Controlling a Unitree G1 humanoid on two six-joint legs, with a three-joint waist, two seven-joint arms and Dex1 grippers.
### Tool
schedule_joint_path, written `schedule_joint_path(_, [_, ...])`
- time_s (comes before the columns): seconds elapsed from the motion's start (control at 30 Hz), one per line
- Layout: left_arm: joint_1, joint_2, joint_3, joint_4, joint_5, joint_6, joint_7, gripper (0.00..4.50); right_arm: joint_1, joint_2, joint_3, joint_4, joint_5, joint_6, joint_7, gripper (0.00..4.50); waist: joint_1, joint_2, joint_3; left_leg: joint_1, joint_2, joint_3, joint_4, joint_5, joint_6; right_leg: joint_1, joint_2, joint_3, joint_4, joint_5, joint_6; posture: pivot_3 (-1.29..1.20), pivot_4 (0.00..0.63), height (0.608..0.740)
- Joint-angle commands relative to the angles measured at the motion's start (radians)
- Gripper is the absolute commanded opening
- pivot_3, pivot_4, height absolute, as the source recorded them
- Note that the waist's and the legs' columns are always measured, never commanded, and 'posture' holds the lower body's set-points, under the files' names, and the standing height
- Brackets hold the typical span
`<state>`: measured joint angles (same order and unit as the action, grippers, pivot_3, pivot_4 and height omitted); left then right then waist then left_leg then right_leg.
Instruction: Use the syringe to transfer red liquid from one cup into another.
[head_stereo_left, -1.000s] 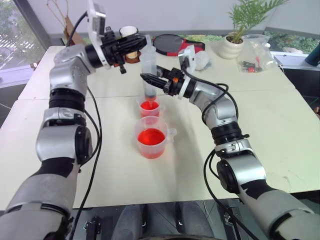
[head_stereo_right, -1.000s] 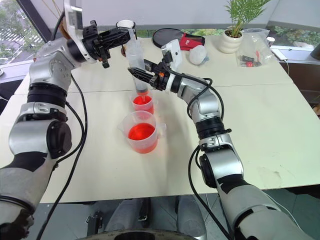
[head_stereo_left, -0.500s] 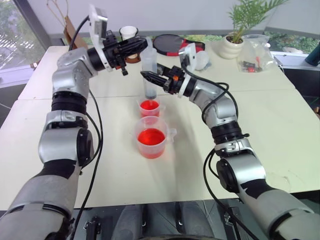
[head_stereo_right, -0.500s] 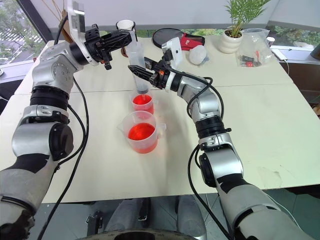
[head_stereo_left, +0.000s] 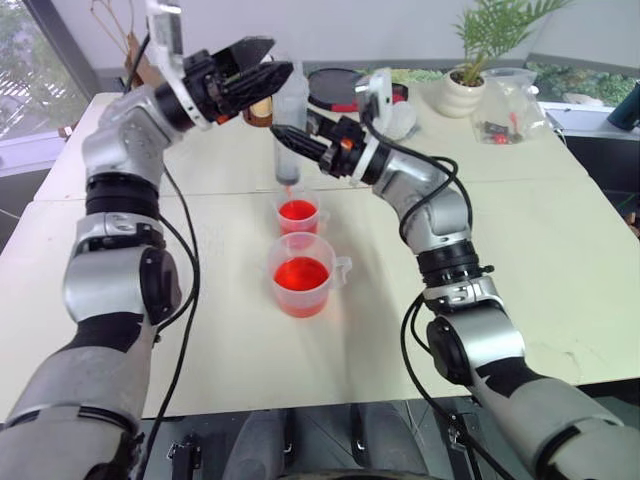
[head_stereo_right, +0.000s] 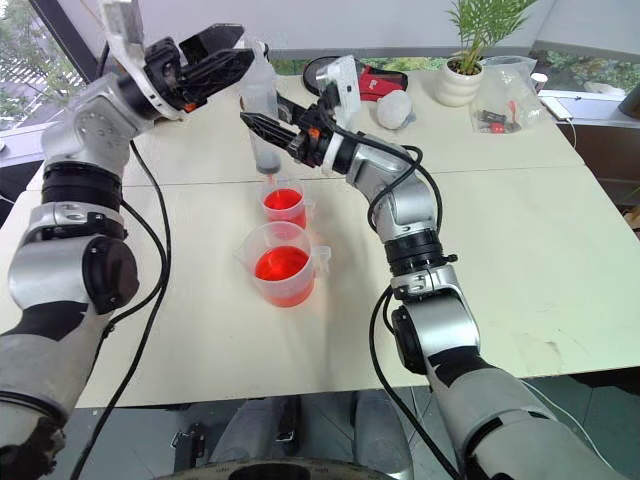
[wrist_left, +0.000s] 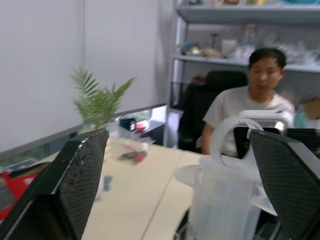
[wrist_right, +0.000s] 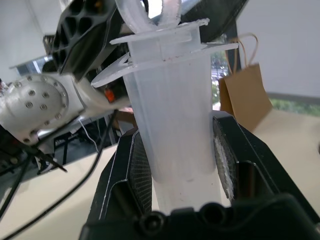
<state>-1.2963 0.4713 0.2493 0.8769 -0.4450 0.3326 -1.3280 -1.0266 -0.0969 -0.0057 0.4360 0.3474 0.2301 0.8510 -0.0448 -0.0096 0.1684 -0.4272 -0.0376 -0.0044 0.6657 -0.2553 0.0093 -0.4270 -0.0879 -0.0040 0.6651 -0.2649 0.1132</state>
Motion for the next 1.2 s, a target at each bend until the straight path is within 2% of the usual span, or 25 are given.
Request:
schedule_joint_path(0.03, [0.042,0.067,0.018,-0.086,-0.029,0.079,0.000,4.33,-0.043,0.012,-0.015,-0.077,0.033,-0.021,-0.004,1.38,-0.001,0.000,0.000,0.000,0.000,0.000,0.000,0.000,0.000,0.000,0.000,0.000,0.000,0.000,0.000,0.00,0.150,0.740])
schedule_joint_path(0.2, [0.192,0.137,0.022,-0.271,-0.072,0.191,0.033,4.33,-0.035,-0.005,-0.022,-0.092,0.044,-0.008,-0.007,1.38,-0.001,0.000,0.000,0.000,0.000,0.000,-0.001,0.001,-0.001,0.000,0.000,0.001,0.000,0.000,0.000,0.00,0.150,0.740])
schedule_joint_path(0.4, [0.265,0.163,0.037,-0.403,-0.104,0.265,0.102,4.33,-0.048,-0.053,-0.025,-0.103,0.048,0.027,0.011,1.38,0.011,0.000,0.000,0.000,-0.001,-0.001,0.000,0.001,-0.002,0.000,-0.001,0.000,0.000,0.000,0.000,0.00,0.150,0.740])
schedule_joint_path(0.47, [0.303,0.181,0.029,-0.479,-0.121,0.300,0.108,4.33,-0.081,-0.093,-0.062,-0.115,0.080,0.118,-0.022,1.38,0.007,0.000,0.000,0.000,-0.001,-0.001,0.000,0.001,-0.002,0.000,-0.002,0.001,0.000,0.000,0.000,0.00,0.150,0.740])
schedule_joint_path(0.57, [0.391,0.219,0.021,-0.638,-0.163,0.359,0.111,4.33,-0.179,-0.217,-0.164,-0.105,0.175,0.417,-0.119,1.38,0.005,0.001,0.001,0.000,-0.001,-0.001,-0.001,0.001,-0.002,0.000,-0.002,0.001,0.000,0.000,0.000,0.00,0.150,0.740])
schedule_joint_path(0.63, [0.461,0.238,0.006,-0.751,-0.184,0.386,0.111,4.33,-0.262,-0.328,-0.239,-0.033,0.218,0.645,-0.198,1.38,0.009,0.001,0.001,0.000,-0.001,-0.001,-0.001,0.001,-0.002,-0.001,-0.005,0.001,-0.001,0.000,0.000,0.00,0.150,0.740])
schedule_joint_path(0.77, [0.566,0.243,-0.025,-0.923,-0.225,0.421,0.123,4.33,-0.355,-0.493,-0.325,0.122,0.216,0.956,-0.334,1.38,0.024,0.001,0.000,0.000,-0.001,-0.001,-0.004,-0.001,0.001,0.000,-0.008,0.001,-0.008,0.000,-0.001,0.00,0.150,0.740])
schedule_joint_path(0.87, [0.616,0.234,-0.036,-1.004,-0.272,0.452,0.133,4.33,-0.322,-0.598,-0.315,0.187,0.186,1.205,-0.376,1.38,0.027,0.001,0.000,0.000,-0.001,-0.001,-0.006,-0.002,0.002,0.003,-0.008,0.001,-0.015,0.000,-0.001,0.00,0.150,0.740])
schedule_joint_path(0.97, [0.650,0.234,-0.069,-1.060,-0.292,0.463,0.138,4.33,-0.246,-0.632,-0.325,0.186,0.178,1.361,-0.419,1.38,0.028,0.001,0.001,0.000,-0.001,0.001,-0.006,-0.002,0.003,0.003,-0.009,0.001,-0.016,0.000,-0.002,0.00,0.150,0.740])
schedule_joint_path(1.1, [0.688,0.252,-0.152,-1.084,-0.236,0.428,0.128,4.33,-0.103,-0.620,-0.294,0.158,0.293,1.384,-0.501,1.38,0.026,0.003,0.001,-0.001,-0.001,0.002,-0.006,-0.002,0.003,0.002,-0.008,0.001,-0.016,0.000,-0.001,0.00,0.150,0.740])
schedule_joint_path(1.2, [0.716,0.273,-0.208,-1.080,-0.179,0.370,0.113,4.33,-0.025,-0.567,-0.349,0.119,0.311,1.384,-0.636,1.38,0.024,0.003,0.001,0.000,-0.001,0.004,-0.006,-0.002,0.003,0.002,-0.008,0.001,-0.015,0.000,-0.001,0.00,0.150,0.740])
